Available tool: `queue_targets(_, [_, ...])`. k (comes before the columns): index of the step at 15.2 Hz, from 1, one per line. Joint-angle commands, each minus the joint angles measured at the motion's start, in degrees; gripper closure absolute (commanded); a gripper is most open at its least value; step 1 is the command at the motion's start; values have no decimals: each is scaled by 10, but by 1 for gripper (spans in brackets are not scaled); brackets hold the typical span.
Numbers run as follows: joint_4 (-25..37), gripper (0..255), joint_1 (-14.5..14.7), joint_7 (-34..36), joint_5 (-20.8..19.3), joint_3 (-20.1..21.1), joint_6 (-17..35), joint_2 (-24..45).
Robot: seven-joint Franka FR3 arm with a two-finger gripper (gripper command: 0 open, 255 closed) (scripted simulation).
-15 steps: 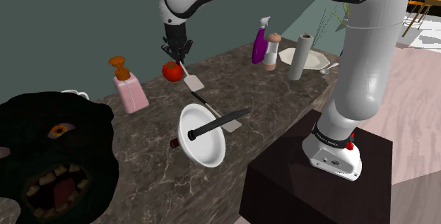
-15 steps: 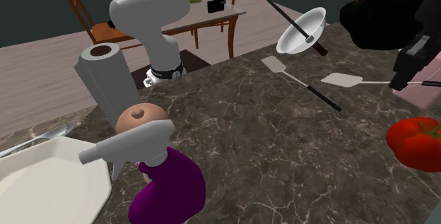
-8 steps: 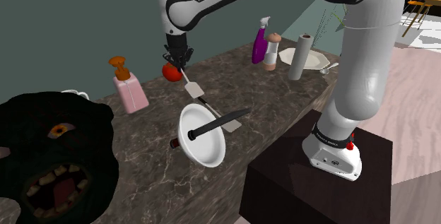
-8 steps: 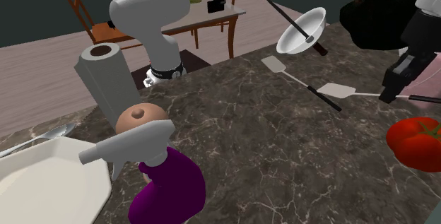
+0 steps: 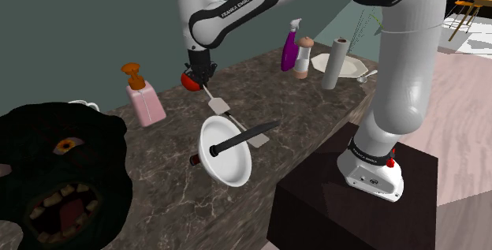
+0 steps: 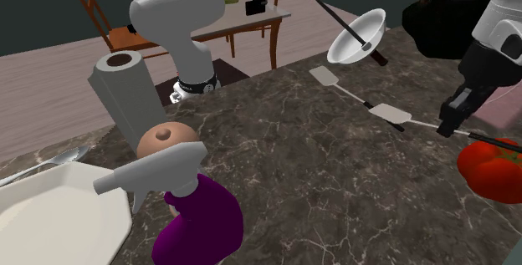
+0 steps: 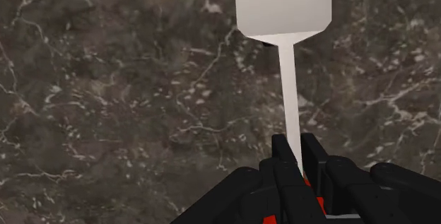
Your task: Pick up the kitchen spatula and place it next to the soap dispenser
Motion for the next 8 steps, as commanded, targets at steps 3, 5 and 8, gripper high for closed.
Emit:
queue_targets(3, [-16, 255, 1, 5, -6, -2, 28, 15])
queue_targets(5, [-22, 255, 2, 7, -9, -3, 41, 22])
queue_targets(8, [-23, 255, 2, 8, -9, -3, 42, 23])
